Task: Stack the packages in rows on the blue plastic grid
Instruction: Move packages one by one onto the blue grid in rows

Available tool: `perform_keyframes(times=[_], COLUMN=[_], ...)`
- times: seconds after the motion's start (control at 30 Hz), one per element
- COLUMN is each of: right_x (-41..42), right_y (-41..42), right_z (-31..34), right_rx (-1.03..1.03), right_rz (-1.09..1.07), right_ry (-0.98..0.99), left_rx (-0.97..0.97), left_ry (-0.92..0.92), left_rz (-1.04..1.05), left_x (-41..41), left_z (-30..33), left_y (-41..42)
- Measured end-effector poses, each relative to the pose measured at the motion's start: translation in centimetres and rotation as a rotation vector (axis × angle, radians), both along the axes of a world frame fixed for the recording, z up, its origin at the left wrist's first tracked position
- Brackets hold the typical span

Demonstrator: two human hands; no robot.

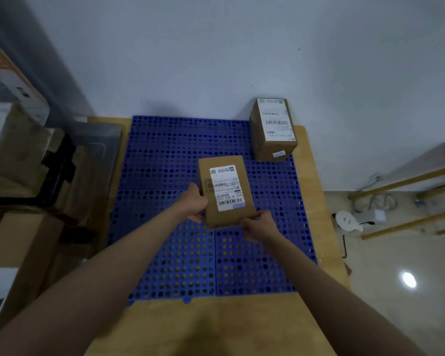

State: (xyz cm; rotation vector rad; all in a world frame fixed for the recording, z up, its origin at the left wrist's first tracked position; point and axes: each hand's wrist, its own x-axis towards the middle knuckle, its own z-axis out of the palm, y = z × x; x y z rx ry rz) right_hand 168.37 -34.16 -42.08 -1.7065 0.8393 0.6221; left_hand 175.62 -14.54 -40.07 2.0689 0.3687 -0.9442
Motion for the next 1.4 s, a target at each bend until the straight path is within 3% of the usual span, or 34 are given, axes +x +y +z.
perform_keyframes(times=[0.2,0.3,0.4,0.63,1.0,1.2,1.4], right_x=[8.5,11.8,13.0,11.6,11.4,13.8,16.5], right_y=[-0.1,0.2,0.7,1.3,3.0,2.9,1.8], right_z=[0.5,1.6,2.2,2.9,4.0,3.4,2.5], right_rx=[0.067,0.217,0.258,0.035,-0.244,-0.290,-0.328], right_rz=[-0.076,-0.124,-0.078,0.217,0.462,0.592,0.590], right_ry=[-0.065,-0.140,-0.150,-0.087,-0.207,-0.168,-0.194], left_rx=[-0.113,-0.170,-0.114,0.075,0.186,0.209,0.248], left_ry=[-0.099,-0.185,-0.258,-0.235,-0.323,-0.342,-0.347], left_rz=[0.100,0.148,0.102,-0.168,-0.386,-0.411,-0.509], left_x=[7.5,10.8,12.1,9.2,7.8,9.8,12.2], left_z=[-0.5,0.1,0.2,-0.1,1.3,1.2,0.1], left_y=[-0.5,-0.6,-0.5,0.1,0.1,-0.3,-1.0])
